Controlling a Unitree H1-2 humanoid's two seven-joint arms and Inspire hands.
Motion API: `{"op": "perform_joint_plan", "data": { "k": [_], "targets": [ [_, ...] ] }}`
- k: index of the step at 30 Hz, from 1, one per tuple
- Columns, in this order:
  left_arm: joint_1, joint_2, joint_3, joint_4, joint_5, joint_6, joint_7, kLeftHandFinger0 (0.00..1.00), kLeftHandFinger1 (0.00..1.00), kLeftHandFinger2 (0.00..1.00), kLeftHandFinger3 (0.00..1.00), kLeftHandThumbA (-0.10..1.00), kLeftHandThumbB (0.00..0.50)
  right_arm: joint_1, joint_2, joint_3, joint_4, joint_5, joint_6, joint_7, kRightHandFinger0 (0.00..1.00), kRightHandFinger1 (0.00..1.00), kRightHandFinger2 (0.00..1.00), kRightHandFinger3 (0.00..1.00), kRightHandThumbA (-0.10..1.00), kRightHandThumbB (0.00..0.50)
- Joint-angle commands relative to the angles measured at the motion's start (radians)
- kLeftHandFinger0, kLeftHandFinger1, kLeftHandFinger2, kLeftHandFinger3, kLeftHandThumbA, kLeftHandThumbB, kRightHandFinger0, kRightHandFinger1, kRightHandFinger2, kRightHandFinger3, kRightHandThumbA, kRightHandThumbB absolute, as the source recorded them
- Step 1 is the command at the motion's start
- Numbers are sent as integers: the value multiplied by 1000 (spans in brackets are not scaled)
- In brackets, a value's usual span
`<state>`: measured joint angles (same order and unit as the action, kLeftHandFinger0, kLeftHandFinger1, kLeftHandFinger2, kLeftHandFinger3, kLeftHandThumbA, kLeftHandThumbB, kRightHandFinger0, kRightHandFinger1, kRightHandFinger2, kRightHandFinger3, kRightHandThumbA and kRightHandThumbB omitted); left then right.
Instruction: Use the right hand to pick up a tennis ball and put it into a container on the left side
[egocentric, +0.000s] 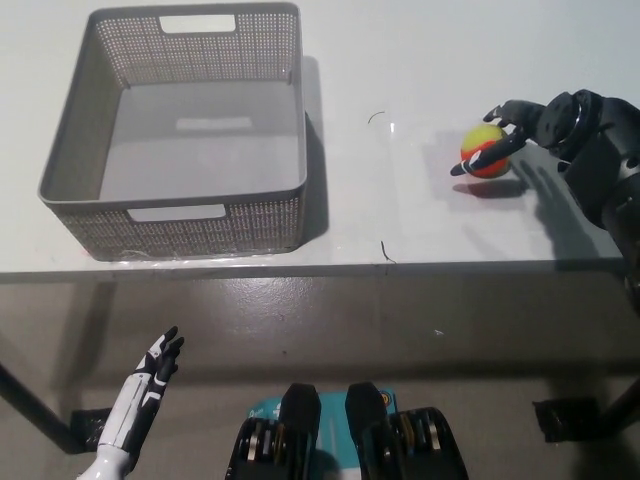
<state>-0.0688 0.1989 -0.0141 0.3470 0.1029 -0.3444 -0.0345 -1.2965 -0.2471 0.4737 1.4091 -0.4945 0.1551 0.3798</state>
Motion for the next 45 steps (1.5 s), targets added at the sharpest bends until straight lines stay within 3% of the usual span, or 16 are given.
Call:
{"op": "perform_joint_plan", "data": {
  "k": [1,5,9,20,29,31,32,33,34,35,37,38,40,42,44,45],
  "targets": [
    [-8,9,1,-19,-9,-37,-8,1000,1000,1000,1000,1000,294,-64,-14,15,1,-16,-37,-36,1000,1000,1000,1000,1000,446],
    [-8,8,2,-21,-11,-28,-9,1000,1000,1000,1000,1000,307,-62,-12,23,3,-16,-29,-41,1000,1000,1000,1000,1000,477],
    [-7,8,2,-22,-7,-34,-6,1000,1000,1000,1000,1000,298,-58,-10,10,3,1,-32,-54,1000,1000,1000,1000,1000,450],
    [-1,6,1,-24,-10,-29,-9,1000,1000,1000,1000,1000,307,-40,-2,-11,8,21,-19,-83,1000,1000,1000,1000,1000,457],
    [-5,4,0,-17,-15,-35,-13,1000,1000,1000,1000,1000,309,-7,6,-42,14,33,-34,-173,1000,1000,1000,1000,1000,412],
    [-7,4,1,-19,-17,-35,-13,1000,1000,1000,1000,1000,321,2,12,-67,15,52,-31,-224,1000,1000,1000,1000,885,382],
    [-8,5,2,-19,-17,-35,-14,1000,1000,1000,1000,1000,311,6,15,-83,15,63,-29,-252,862,962,1000,1000,741,297],
    [-10,6,1,-19,-15,-36,-13,1000,1000,1000,1000,1000,308,9,18,-92,15,66,-26,-274,727,815,909,960,622,233],
    [-12,7,1,-16,-16,-38,-15,1000,1000,1000,1000,1000,306,14,20,-99,15,64,-24,-307,515,609,745,919,508,177],
    [-13,7,1,-16,-17,-39,-15,1000,1000,1000,1000,1000,305,14,20,-100,15,63,-24,-311,473,569,714,905,491,178],
    [-16,7,3,-13,-23,-42,-17,1000,1000,1000,1000,1000,306,24,22,-109,18,64,-40,-354,183,314,504,809,367,98],
    [-17,8,3,-13,-22,-44,-17,1000,1000,1000,1000,1000,303,31,22,-112,17,64,-52,-373,130,281,482,776,311,68],
    [-18,10,2,-21,-26,-33,-22,1000,1000,1000,1000,1000,305,36,21,-113,19,64,-60,-383,413,541,660,806,332,40],
    [-22,11,2,-20,-26,-37,-21,1000,1000,1000,1000,1000,305,40,19,-117,20,68,-68,-389,609,697,784,929,371,19],
    [-22,10,3,-19,-25,-35,-21,1000,1000,1000,1000,1000,315,42,18,-119,21,69,-71,-392,663,724,807,927,387,7],
    [-23,9,5,-16,-30,-33,-23,1000,1000,1000,1000,1000,325,45,17,-122,20,70,-75,-397,619,681,781,913,403,5]
  ]
}}
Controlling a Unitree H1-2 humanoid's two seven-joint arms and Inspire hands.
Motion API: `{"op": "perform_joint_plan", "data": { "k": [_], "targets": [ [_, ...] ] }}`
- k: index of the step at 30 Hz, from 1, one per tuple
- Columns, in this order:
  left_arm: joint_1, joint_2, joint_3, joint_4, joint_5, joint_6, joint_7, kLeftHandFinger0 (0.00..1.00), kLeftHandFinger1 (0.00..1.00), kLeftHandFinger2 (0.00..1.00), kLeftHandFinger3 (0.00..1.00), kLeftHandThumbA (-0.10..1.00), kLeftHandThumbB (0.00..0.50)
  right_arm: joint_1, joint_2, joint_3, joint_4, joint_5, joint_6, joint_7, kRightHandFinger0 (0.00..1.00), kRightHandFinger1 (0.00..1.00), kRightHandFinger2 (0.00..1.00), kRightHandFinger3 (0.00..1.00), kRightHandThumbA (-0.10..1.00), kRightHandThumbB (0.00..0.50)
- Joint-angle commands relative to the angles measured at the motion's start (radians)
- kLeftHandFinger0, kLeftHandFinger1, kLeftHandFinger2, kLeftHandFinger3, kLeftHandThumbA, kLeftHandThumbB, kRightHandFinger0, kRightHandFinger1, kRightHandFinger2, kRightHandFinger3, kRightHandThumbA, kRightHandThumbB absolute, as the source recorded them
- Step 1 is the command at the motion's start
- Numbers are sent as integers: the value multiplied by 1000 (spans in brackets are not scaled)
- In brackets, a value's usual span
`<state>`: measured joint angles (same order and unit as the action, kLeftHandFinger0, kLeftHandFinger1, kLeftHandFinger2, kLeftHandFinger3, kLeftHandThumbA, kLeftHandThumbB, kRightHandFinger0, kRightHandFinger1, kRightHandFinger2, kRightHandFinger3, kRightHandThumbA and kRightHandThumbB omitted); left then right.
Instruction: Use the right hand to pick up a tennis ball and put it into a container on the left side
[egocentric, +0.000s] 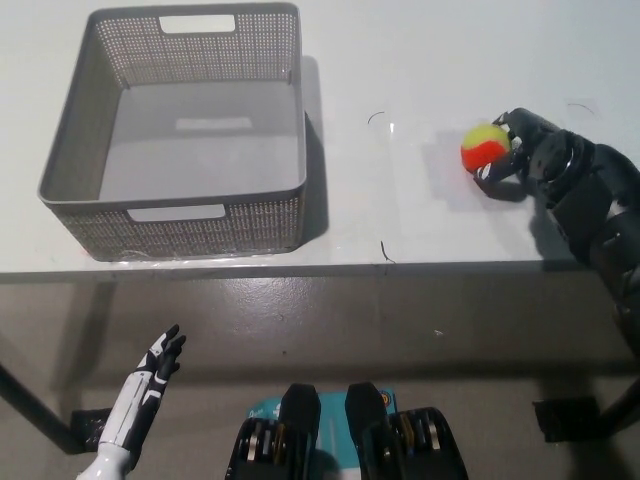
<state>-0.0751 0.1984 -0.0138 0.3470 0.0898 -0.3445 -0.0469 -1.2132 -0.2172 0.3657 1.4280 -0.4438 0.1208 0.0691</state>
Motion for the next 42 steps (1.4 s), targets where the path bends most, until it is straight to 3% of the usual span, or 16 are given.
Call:
{"op": "perform_joint_plan", "data": {
  "k": [1,3,5,8,10,13,14,15,17,19,21,23,25,28,29,42],
  "targets": [
    [-18,9,5,-14,-18,-32,-11,1000,1000,1000,1000,1000,330,-37,-13,-17,1,21,-44,-92,504,586,705,887,411,4],
    [-19,10,4,-15,-14,-33,-10,1000,1000,1000,1000,1000,330,-33,-14,-24,0,23,-53,-107,557,618,718,877,423,5],
    [-16,8,4,-17,-14,-33,-10,1000,1000,1000,1000,1000,322,-31,-14,-36,-1,32,-66,-121,513,573,682,837,429,10],
    [-17,10,3,-14,-7,-35,-9,1000,1000,1000,1000,1000,327,-30,-15,-47,-2,38,-78,-134,552,633,739,820,477,11],
    [-10,9,3,-16,-6,-36,-8,1000,1000,1000,1000,1000,324,-27,-14,-69,-6,58,-109,-152,464,572,742,791,510,18],
    [-10,9,4,-18,-6,-35,-6,1000,1000,1000,1000,1000,315,-42,-8,-100,-17,78,-137,-176,327,401,530,593,545,17],
    [-9,10,4,-21,-4,-30,-6,1000,1000,1000,1000,1000,314,-47,-6,-103,-20,77,-143,-184,297,385,521,572,550,16],
    [-9,9,3,-24,2,-24,-4,1000,1000,1000,1000,1000,315,-56,-5,-113,-25,85,-152,-184,138,243,398,531,552,5],
    [-10,9,3,-22,1,-29,-4,1000,1000,1000,1000,1000,315,-71,-1,-128,-35,94,-178,-197,12,113,267,458,538,1],
    [-12,9,3,-20,2,-30,-5,1000,1000,1000,1000,1000,318,-82,2,-144,-41,103,-188,-201,0,56,192,400,545,7],
    [-12,9,4,-18,-2,-29,-6,1000,1000,1000,1000,1000,324,-98,8,-166,-47,120,-190,-200,114,176,293,411,520,5],
    [-14,9,5,-14,-8,-32,-8,1000,1000,1000,1000,1000,319,-104,10,-175,-49,123,-199,-205,141,186,301,428,513,4],
    [-15,8,6,-11,-4,-38,-4,1000,1000,1000,1000,1000,321,-111,12,-183,-51,129,-206,-212,270,270,329,440,522,14],
    [-15,8,5,-14,-1,-34,-4,1000,1000,1000,1000,1000,323,-116,17,-209,-57,149,-217,-220,24,49,132,438,527,32],
    [-13,11,6,-14,-3,-35,-6,1000,1000,1000,1000,1000,321,-119,22,-229,-62,168,-223,-215,1,5,58,431,484,26],
    [-10,7,2,-8,1,-39,-6,1000,1000,1000,1000,1000,313,-181,105,-270,-95,205,-231,-181,0,1,25,355,492,45]
  ]
}}
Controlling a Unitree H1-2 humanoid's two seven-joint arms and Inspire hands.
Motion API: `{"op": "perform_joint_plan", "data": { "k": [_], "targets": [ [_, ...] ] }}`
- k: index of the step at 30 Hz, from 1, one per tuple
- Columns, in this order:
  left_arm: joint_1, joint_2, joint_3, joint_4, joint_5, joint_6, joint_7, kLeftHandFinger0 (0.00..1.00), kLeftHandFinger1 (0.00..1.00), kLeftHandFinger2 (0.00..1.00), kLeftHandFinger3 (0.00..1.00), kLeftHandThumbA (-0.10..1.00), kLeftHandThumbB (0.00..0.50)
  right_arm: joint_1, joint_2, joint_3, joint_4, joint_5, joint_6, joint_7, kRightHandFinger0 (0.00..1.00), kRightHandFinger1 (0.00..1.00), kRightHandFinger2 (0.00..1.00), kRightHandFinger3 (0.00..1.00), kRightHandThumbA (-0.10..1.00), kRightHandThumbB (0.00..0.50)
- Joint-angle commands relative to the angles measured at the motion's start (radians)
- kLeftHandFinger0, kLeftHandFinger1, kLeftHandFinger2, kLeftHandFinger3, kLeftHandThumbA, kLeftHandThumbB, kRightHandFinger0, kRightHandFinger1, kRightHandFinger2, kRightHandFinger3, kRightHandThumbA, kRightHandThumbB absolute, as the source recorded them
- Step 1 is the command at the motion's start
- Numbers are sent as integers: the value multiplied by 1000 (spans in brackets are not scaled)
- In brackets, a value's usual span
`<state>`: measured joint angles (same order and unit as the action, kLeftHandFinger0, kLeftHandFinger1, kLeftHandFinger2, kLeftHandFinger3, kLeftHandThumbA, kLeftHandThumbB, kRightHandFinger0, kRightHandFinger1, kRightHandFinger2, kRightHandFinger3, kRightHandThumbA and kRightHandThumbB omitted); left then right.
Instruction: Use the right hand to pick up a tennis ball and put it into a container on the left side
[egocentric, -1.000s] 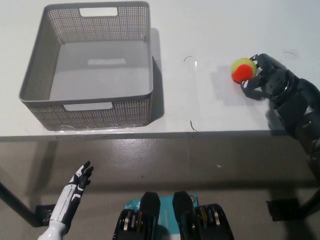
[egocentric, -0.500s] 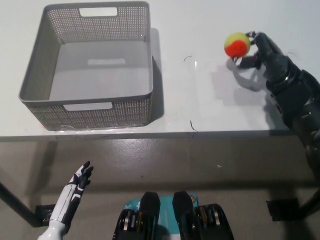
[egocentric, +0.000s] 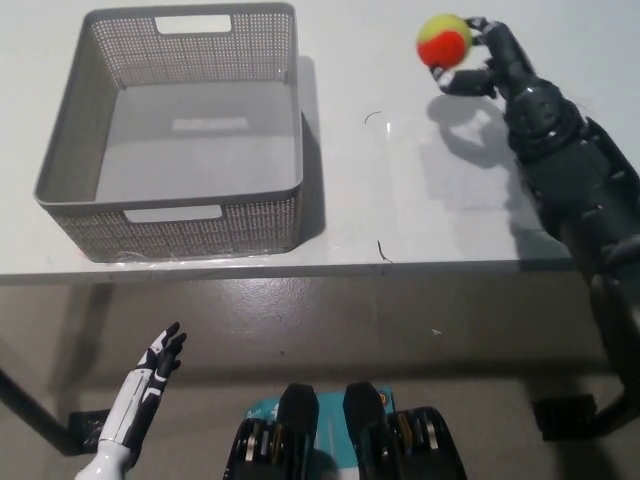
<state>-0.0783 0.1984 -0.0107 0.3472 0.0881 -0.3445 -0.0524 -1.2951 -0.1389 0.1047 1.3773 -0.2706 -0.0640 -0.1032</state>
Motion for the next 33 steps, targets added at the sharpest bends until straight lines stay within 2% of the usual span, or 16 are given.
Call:
{"op": "perform_joint_plan", "data": {
  "k": [1,4,6,7,8,11,13,15,16,19,23,27,28,29,31,33],
  "targets": [
    [-8,8,-1,-5,5,-43,2,1000,1000,1000,1000,1000,314,-103,38,-11,-47,36,-44,-12,0,1,23,354,492,46],
    [-7,11,-1,-14,6,-25,-1,1000,1000,1000,1000,1000,335,-114,64,-4,-45,35,-48,-18,0,3,10,328,493,56],
    [-7,13,-1,-14,2,-24,-6,1000,1000,1000,1000,1000,331,-124,85,-4,-39,39,-44,-17,0,0,11,299,508,66],
    [-6,13,-1,-15,1,-23,-6,1000,1000,1000,1000,1000,332,-128,93,-3,-39,41,-48,-18,8,32,51,299,500,65],
    [-5,12,-1,-12,1,-28,-6,1000,1000,1000,1000,1000,333,-130,108,2,-43,36,-51,-23,58,101,108,327,484,63],
    [-4,12,-2,-12,3,-26,-5,1000,1000,1000,1000,1000,336,-135,128,8,-46,33,-74,-23,130,177,172,321,428,50],
    [0,12,-5,-14,7,-28,-6,1000,1000,1000,1000,1000,333,-138,151,4,-51,41,-75,-20,138,180,168,331,401,61],
    [2,15,-9,-14,12,-29,-8,1000,1000,1000,1000,1000,331,-142,171,4,-55,41,-63,-18,17,72,72,334,428,62],
    [2,15,-9,-13,11,-29,-10,1000,1000,1000,1000,1000,321,-143,176,5,-56,40,-59,-19,2,21,34,328,432,66],
    [2,13,-10,-10,6,-30,-15,1000,1000,1000,1000,1000,309,-148,203,16,-65,30,-55,-16,0,9,7,333,441,59],
    [0,13,-13,-10,11,-25,-17,1000,1000,1000,1000,1000,327,-155,238,23,-65,29,-37,-11,0,0,10,328,490,50],
    [1,18,-19,-18,15,-21,-24,1000,1000,1000,1000,1000,325,-162,268,31,-68,31,-33,2,31,83,91,316,485,32],
    [-4,19,-20,-12,23,-33,-20,1000,1000,1000,1000,1000,317,-163,278,33,-68,32,-54,9,112,159,172,305,446,20],
    [-5,20,-22,-18,16,-22,-27,1000,1000,1000,1000,1000,322,-166,291,38,-67,29,-56,9,113,154,155,300,407,23],
    [-5,20,-21,-21,7,-15,-33,1000,1000,1000,1000,1000,321,-168,303,44,-65,27,-64,13,73,116,116,302,401,21],
    [-4,19,-22,-32,7,4,-37,1000,1000,1000,1000,1000,333,-175,321,67,-58,6,-62,4,189,199,187,326,419,32]
  ]
}}
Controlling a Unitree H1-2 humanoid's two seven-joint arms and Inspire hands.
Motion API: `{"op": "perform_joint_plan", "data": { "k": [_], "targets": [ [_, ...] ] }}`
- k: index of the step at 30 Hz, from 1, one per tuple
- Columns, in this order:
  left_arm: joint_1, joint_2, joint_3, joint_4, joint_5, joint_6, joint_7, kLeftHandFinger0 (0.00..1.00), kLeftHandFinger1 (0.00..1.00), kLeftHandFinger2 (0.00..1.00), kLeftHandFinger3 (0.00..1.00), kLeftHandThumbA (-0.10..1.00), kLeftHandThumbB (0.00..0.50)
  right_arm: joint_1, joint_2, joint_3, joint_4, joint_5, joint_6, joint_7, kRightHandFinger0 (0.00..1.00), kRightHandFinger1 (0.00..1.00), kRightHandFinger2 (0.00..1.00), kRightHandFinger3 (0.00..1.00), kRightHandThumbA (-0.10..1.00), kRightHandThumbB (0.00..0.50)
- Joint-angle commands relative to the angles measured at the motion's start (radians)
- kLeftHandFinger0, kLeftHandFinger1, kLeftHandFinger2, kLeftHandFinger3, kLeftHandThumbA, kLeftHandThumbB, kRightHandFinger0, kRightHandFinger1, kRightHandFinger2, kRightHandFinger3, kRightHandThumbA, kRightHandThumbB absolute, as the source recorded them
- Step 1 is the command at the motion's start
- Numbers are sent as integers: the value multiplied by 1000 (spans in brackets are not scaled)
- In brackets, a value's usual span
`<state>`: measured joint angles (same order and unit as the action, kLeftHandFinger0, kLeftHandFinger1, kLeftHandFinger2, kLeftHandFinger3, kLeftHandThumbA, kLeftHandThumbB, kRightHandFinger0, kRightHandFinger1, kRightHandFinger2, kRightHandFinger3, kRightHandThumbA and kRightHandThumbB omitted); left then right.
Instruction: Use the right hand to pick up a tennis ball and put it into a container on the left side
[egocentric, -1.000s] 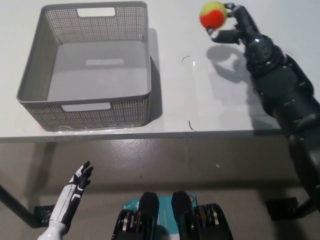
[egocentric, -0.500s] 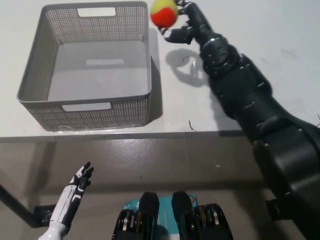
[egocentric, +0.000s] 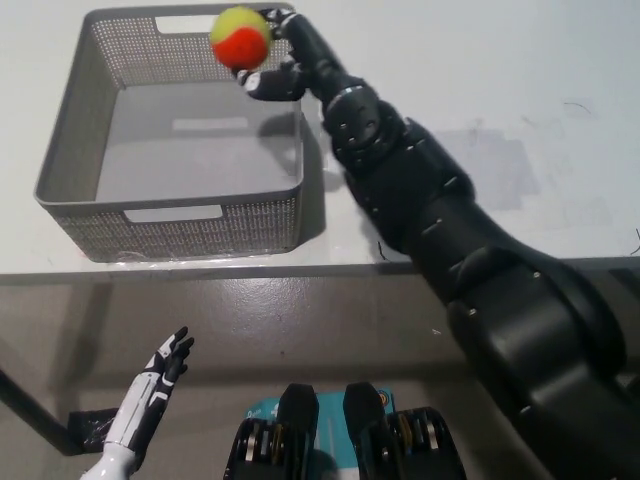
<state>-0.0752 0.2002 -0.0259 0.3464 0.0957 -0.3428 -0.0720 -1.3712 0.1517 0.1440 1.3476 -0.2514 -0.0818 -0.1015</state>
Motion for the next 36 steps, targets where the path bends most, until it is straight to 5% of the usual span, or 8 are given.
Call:
{"op": "perform_joint_plan", "data": {
  "k": [1,3,4,8,10,14,20,36],
  "targets": [
    [-7,19,-7,-33,2,3,-18,1000,1000,1000,1000,1000,333,-99,35,39,-27,-22,-53,0,144,164,168,325,418,26],
    [-9,20,-7,-36,2,7,-22,1000,1000,1000,1000,1000,332,-102,44,60,-21,-33,-62,-5,99,141,156,306,415,26],
    [-11,19,-6,-35,-5,7,-25,1000,1000,1000,1000,1000,333,-109,49,86,-16,-53,-44,-5,435,476,500,527,457,28],
    [-16,18,-2,-29,-19,2,-32,1000,1000,1000,1000,1000,351,-117,56,142,-10,-81,-34,-20,294,303,373,595,520,53],
    [-21,19,-3,-32,-16,5,-33,1000,1000,1000,1000,1000,350,-128,59,169,-3,-95,-3,-16,5,38,219,618,608,108],
    [-27,19,-1,-35,-21,12,-40,1000,1000,1000,1000,1000,373,-140,53,226,-1,-130,37,9,906,994,1000,1000,937,278],
    [-25,21,-2,-50,-16,25,-44,1000,1000,1000,1000,1000,356,-139,31,280,-4,-153,43,47,1000,1000,1000,1000,1000,480],
    [-35,24,-3,-36,-4,13,-38,1000,1000,1000,1000,1000,339,-108,-61,231,-138,-134,52,36,1000,1000,1000,1000,1000,445]
  ]
}}
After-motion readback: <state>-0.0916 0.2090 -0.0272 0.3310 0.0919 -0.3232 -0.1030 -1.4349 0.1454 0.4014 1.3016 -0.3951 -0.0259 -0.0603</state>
